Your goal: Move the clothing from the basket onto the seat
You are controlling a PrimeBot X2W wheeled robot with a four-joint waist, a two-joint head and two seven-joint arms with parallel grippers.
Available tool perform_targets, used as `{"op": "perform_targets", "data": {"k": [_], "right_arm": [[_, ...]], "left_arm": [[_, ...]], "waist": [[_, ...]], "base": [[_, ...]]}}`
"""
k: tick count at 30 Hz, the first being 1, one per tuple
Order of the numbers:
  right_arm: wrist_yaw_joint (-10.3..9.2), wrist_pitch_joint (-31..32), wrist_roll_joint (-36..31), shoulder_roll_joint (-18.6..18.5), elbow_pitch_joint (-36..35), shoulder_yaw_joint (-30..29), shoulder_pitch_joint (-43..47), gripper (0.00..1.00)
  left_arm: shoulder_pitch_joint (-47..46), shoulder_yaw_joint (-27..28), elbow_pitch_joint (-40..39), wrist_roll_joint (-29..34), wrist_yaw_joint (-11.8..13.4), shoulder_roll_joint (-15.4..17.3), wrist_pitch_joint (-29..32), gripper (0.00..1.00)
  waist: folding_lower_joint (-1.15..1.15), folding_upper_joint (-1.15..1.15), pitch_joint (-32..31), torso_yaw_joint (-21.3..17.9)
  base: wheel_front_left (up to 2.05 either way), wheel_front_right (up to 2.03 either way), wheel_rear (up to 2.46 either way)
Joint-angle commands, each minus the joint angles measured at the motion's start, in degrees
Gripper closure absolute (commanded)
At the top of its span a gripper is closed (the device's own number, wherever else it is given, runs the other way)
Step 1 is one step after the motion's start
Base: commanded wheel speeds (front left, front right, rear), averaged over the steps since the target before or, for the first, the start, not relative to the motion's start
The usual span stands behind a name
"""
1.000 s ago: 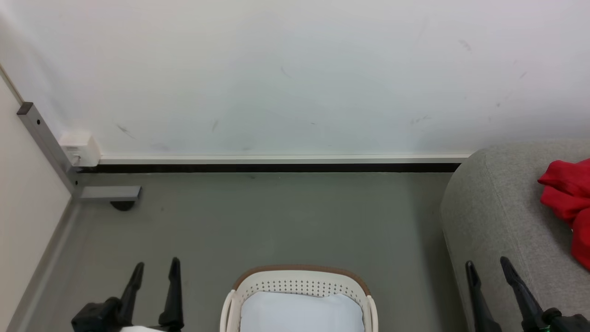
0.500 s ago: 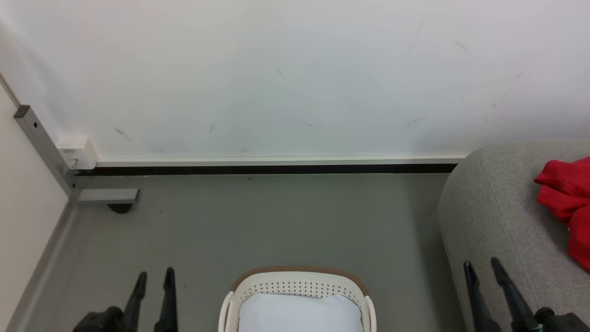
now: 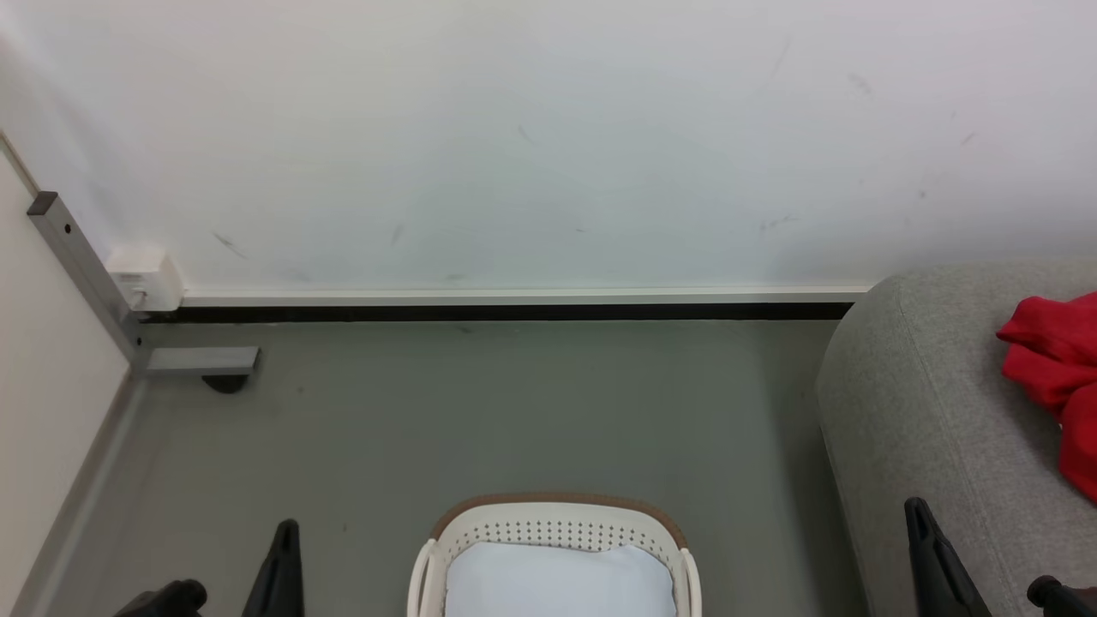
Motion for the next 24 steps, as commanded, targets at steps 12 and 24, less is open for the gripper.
{"op": "perform_targets", "data": {"k": [12,24], "right_arm": [[-0.03,2.95,12.43,-0.18,0.25,-1.85,-3.06,1.00],[-0.04,5.38,21.67,-0.02,0.99,-3.22,-4.12,1.00]], "left_arm": [[-2.62,2.65,-0.16,-11.28,-2.04,-0.71,3.25,1.00],[-3.53,4.48,0.28,-19.75,-3.59,-1.53,5.89,1.00]], "waist": [[0.00,0.00,0.25,0.26],[0.00,0.00,0.48,0.49]], "base": [[0.00,0.00,0.00],[0.00,0.00,0.00]]}}
